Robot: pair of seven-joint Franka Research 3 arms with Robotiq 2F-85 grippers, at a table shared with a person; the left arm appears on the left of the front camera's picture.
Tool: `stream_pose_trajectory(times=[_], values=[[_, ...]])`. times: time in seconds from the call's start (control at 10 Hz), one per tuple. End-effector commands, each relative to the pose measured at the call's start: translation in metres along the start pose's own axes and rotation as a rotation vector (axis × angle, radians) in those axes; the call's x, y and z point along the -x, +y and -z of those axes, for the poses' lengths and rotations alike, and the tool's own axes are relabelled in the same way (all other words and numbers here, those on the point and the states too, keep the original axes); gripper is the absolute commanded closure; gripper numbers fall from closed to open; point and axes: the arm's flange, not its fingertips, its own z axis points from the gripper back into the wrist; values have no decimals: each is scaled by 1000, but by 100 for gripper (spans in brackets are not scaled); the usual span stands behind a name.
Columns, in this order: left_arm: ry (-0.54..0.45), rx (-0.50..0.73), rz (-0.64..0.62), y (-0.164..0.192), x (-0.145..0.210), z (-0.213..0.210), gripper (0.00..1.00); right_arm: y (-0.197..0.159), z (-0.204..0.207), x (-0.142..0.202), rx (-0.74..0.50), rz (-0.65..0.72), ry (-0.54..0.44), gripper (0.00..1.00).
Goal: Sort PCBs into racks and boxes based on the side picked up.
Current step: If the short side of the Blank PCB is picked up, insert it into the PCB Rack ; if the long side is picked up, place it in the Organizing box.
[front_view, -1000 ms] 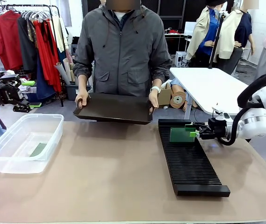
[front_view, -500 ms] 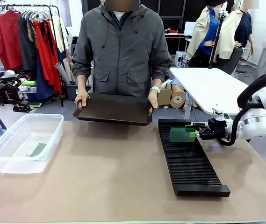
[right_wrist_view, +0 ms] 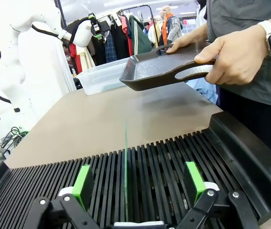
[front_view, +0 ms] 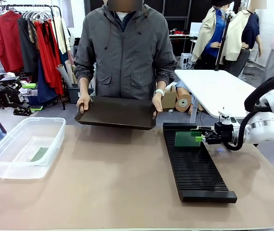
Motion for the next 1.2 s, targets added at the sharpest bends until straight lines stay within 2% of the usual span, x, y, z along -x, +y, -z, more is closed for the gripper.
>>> stream_pose_trajectory(times=[0.0,0.3,0.6,0.8,1.1], values=[[2,-11,-3,-3,3,0,0,1,1,-4,-7,-12,-5,0],[2,-11,-3,-3,3,0,0,0,0,0,0,0,0,0],[2,-11,-3,-3,3,0,0,26,12,-53,-41,1,-49,0],[2,-11,-3,-3,3,0,0,53,18,-88,-42,48,-28,0],[2,-11,-3,-3,3,0,0,102,29,-130,-36,360,-3,0]])
